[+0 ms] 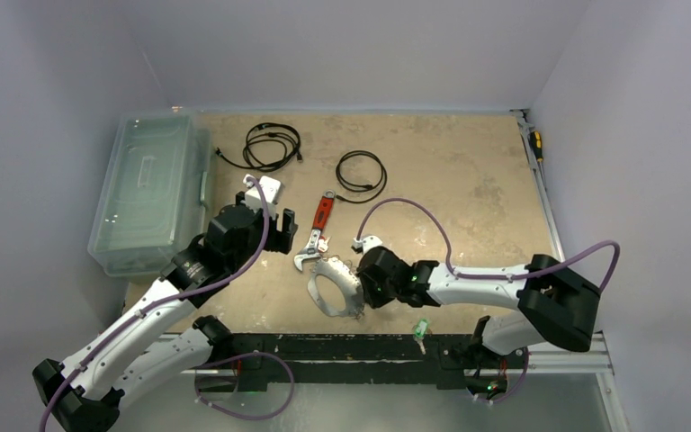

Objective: Put the keys on the keyring

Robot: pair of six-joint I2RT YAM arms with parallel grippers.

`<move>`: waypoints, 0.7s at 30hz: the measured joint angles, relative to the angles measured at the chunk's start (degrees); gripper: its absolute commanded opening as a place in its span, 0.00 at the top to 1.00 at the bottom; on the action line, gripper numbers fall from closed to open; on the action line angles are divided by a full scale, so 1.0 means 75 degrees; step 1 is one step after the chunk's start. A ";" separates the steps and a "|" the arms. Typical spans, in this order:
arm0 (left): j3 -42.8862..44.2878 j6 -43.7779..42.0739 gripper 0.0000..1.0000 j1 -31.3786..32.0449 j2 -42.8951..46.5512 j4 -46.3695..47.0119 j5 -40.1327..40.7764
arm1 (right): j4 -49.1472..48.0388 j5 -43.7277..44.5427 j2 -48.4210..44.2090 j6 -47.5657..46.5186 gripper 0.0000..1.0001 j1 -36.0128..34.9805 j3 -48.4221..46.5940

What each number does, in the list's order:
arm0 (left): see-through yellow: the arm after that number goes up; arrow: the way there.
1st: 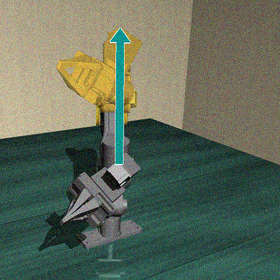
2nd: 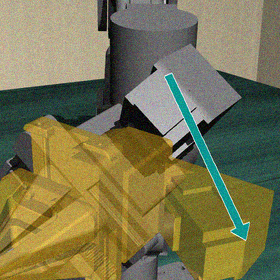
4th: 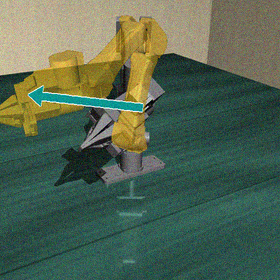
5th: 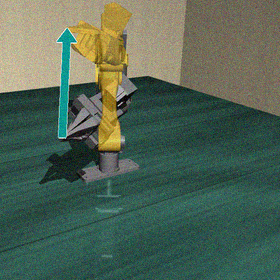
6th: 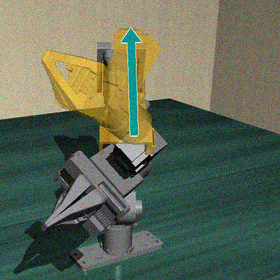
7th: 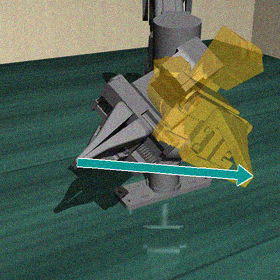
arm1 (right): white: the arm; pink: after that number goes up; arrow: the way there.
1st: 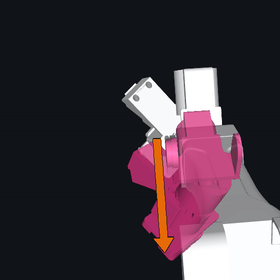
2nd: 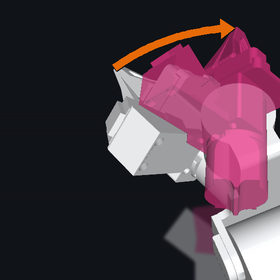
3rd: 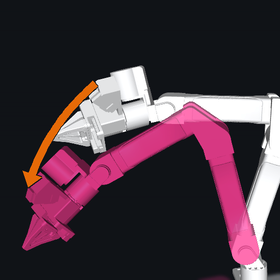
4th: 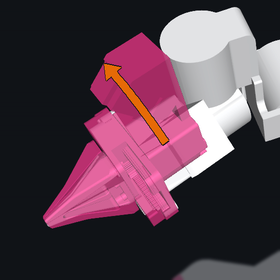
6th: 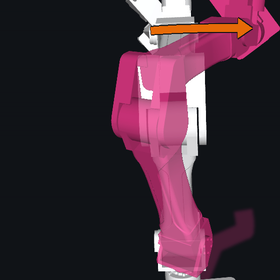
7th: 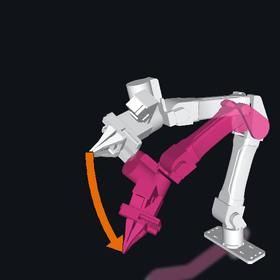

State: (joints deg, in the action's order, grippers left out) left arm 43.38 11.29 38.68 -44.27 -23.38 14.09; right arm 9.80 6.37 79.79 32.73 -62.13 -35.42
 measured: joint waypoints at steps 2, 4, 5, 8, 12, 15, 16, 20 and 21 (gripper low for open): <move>0.0000 0.0000 0.30 0.0000 0.0000 0.0000 -0.0003 | 0.0000 -0.0006 0.0047 -0.0035 1.00 -0.0020 -0.0023; 0.0000 0.0000 0.30 0.0000 0.0000 0.0000 0.0000 | 0.0009 0.0003 0.0058 -0.0038 1.00 -0.0032 -0.0047; 0.0000 0.0000 0.31 0.0000 0.0003 0.0000 -0.0003 | 0.0020 0.0006 0.0055 -0.0044 1.00 -0.0038 -0.0047; 0.0000 -0.0023 0.32 0.0000 0.0006 0.0000 -0.0052 | 0.0192 0.0017 0.0015 -0.0099 1.00 -0.0067 -0.0090; -0.0020 -0.0152 0.32 0.0000 0.0154 0.0055 -0.0411 | 0.0650 0.0058 -0.0306 -0.0358 1.00 -0.0105 -0.0259; -0.0102 -0.0283 0.32 -0.0006 0.0382 0.0271 -0.0947 | 0.0877 0.0079 -0.0743 -0.0714 1.00 -0.0117 -0.0548; -0.0152 -0.0335 0.32 -0.0006 0.0478 0.0391 -0.1241 | 0.0918 0.0076 -0.0895 -0.0845 1.00 -0.0117 -0.0653; -0.0466 -0.0548 0.36 -0.0006 0.0944 0.0997 -0.2690 | 0.0985 0.0052 -0.1440 -0.1393 1.00 -0.0117 -0.1154; -0.0562 -0.0603 0.37 -0.0006 0.1075 0.1169 -0.3066 | 0.0982 0.0029 -0.1527 -0.1498 1.00 -0.0117 -0.1262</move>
State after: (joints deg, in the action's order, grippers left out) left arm 39.16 6.76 38.63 -36.21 -14.61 -8.91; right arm 17.17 6.59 68.34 21.50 -63.00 -44.88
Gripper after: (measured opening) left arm 0.659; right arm 0.008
